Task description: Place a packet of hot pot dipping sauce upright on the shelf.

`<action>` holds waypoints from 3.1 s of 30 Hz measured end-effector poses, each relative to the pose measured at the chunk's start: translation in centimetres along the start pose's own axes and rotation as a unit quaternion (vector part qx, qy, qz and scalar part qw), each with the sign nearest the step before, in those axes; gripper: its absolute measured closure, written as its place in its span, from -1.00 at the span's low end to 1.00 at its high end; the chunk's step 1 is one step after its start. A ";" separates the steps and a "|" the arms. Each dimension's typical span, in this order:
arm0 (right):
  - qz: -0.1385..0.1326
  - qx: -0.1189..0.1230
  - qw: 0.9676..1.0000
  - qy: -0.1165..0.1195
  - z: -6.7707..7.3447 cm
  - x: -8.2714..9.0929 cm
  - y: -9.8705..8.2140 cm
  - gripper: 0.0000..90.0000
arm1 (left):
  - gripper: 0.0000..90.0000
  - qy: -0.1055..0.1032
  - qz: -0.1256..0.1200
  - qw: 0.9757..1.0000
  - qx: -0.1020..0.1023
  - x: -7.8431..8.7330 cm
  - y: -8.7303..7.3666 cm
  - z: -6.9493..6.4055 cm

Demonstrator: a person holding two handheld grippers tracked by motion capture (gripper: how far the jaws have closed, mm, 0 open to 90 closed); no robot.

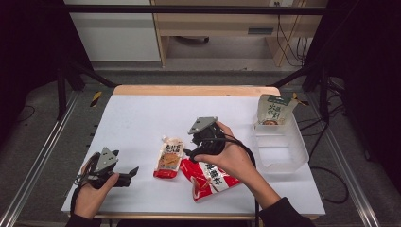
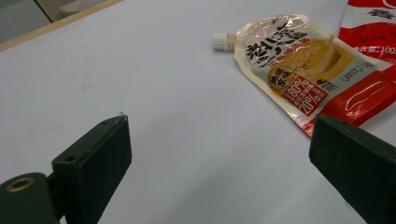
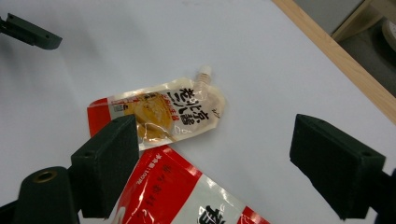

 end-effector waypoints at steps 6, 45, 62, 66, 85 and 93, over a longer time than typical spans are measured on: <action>0.004 -0.001 1.000 0.009 0.6 -1.7 0.5 -0.55 | -0.87 0.001 0.004 1.000 -0.003 -0.1 0.0 -0.1; 0.073 -0.096 0.992 0.040 -1.5 -14.1 -2.6 0.00 | -0.87 0.001 0.017 1.000 -0.022 -0.6 -0.2 -0.7; 0.084 -0.116 0.988 0.064 -0.6 -14.6 -2.8 0.22 | -0.87 -0.001 0.020 0.999 -0.027 -0.6 -0.1 -0.8; 0.087 -0.117 0.987 0.066 -0.5 -14.6 -2.8 0.32 | -0.87 -0.002 0.020 0.999 -0.028 -0.6 -0.1 -0.8; 0.081 -0.076 0.992 0.056 0.4 -14.2 -1.9 0.95 | -0.87 -0.002 0.016 1.000 -0.026 -0.6 0.0 -0.8; 0.048 -0.055 0.996 0.049 0.4 -11.8 0.0 0.97 | -0.87 -0.006 0.012 1.000 -0.025 -0.4 0.2 -0.7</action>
Point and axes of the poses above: each handheld gripper's, and its own axes: x roughly backward along the jaws, y roughly out of its top, z roughly to its left, the point moved 6 cm from there along -x, roughly forward along the jaws, and after that the axes turned 11 degrees about x, right-handed, at the moved point
